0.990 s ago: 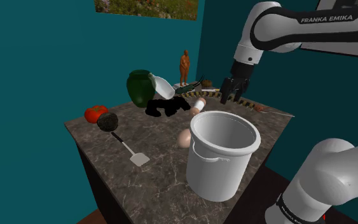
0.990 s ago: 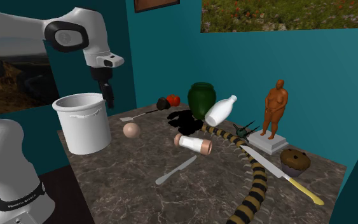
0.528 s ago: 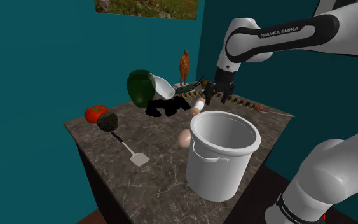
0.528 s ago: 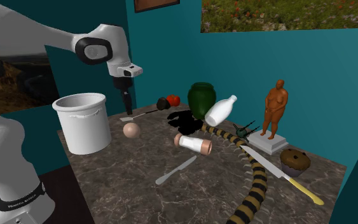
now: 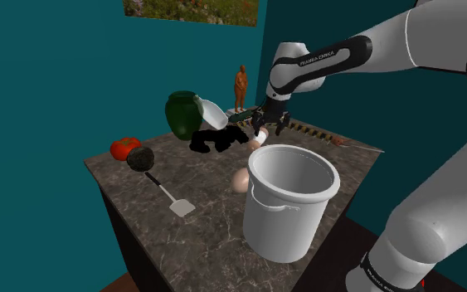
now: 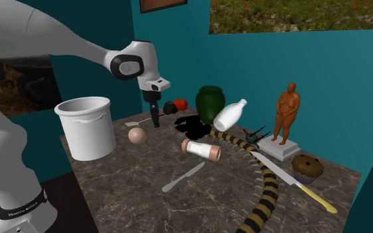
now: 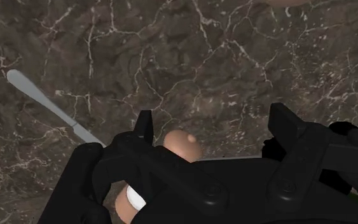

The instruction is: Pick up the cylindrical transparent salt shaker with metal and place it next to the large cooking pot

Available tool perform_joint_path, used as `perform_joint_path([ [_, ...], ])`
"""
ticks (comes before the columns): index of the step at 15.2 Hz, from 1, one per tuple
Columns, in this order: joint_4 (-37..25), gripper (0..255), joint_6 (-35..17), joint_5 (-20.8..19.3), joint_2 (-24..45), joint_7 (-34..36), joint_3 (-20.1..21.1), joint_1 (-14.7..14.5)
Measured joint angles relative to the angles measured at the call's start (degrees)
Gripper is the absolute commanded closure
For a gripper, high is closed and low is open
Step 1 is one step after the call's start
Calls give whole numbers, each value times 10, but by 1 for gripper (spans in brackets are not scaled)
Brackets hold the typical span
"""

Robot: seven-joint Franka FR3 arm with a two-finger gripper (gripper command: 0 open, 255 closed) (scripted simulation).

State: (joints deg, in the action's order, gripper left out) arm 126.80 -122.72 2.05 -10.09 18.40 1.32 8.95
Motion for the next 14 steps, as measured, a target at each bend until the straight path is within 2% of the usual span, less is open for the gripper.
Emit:
perform_joint_path([
  [6, -77, 0, -47, -31, 116, 80, -6, 16],
  [14, -224, 0, -62, -60, 273, 169, -36, 31],
])
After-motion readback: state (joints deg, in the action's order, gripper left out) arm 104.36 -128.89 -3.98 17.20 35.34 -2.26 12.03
